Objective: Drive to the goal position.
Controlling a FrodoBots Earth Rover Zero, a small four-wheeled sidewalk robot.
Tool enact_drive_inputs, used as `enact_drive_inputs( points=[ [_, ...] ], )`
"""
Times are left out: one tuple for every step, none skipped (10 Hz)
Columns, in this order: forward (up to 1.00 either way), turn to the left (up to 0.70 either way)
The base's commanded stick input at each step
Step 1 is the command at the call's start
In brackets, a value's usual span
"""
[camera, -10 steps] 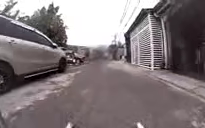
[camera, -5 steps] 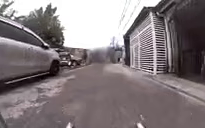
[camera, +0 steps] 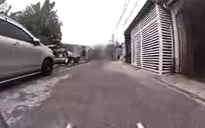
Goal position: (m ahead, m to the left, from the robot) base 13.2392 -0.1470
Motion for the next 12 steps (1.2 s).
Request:
enact_drive_inputs(
  points=[
    [1.0, 0.0],
    [1.0, 0.0],
    [1.0, 0.0],
    [1.0, 0.0],
    [1.0, 0.0],
    [1.0, 0.0],
    [1.0, 0.0],
    [1.0, 0.0],
    [1.0, 0.0],
    [1.0, 0.0],
    [1.0, 0.0],
    [1.0, 0.0]
  ],
)
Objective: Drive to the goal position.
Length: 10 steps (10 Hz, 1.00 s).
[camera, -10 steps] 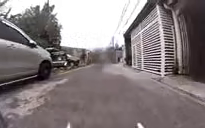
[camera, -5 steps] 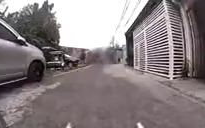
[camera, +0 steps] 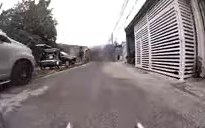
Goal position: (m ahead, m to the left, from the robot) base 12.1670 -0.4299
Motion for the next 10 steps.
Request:
enact_drive_inputs(
  points=[
    [1.0, 0.0],
    [1.0, 0.02],
    [1.0, 0.35],
    [1.0, 0.26],
    [1.0, 0.06],
    [1.0, 0.01],
    [1.0, 0.0],
    [1.0, 0.0],
    [1.0, 0.0],
    [1.0, 0.0]
  ],
)
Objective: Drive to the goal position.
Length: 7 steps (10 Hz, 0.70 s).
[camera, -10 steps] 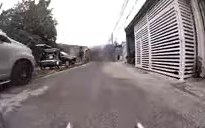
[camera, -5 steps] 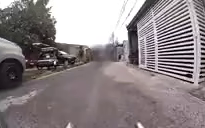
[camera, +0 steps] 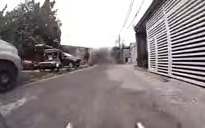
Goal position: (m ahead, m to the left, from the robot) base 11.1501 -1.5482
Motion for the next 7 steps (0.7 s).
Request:
enact_drive_inputs(
  points=[
    [1.0, 0.0],
    [1.0, 0.0],
    [1.0, 0.0],
    [1.0, 0.0],
    [1.0, 0.0],
    [1.0, 0.0],
    [1.0, 0.0]
  ],
)
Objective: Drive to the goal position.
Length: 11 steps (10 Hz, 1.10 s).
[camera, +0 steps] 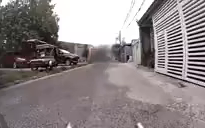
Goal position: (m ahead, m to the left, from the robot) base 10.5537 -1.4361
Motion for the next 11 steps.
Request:
enact_drive_inputs(
  points=[
    [1.0, 0.0],
    [1.0, 0.0],
    [1.0, 0.0],
    [1.0, 0.0],
    [1.0, 0.0],
    [1.0, 0.0],
    [1.0, 0.0],
    [1.0, 0.0],
    [1.0, 0.0],
    [1.0, 0.0],
    [1.0, 0.0]
  ],
)
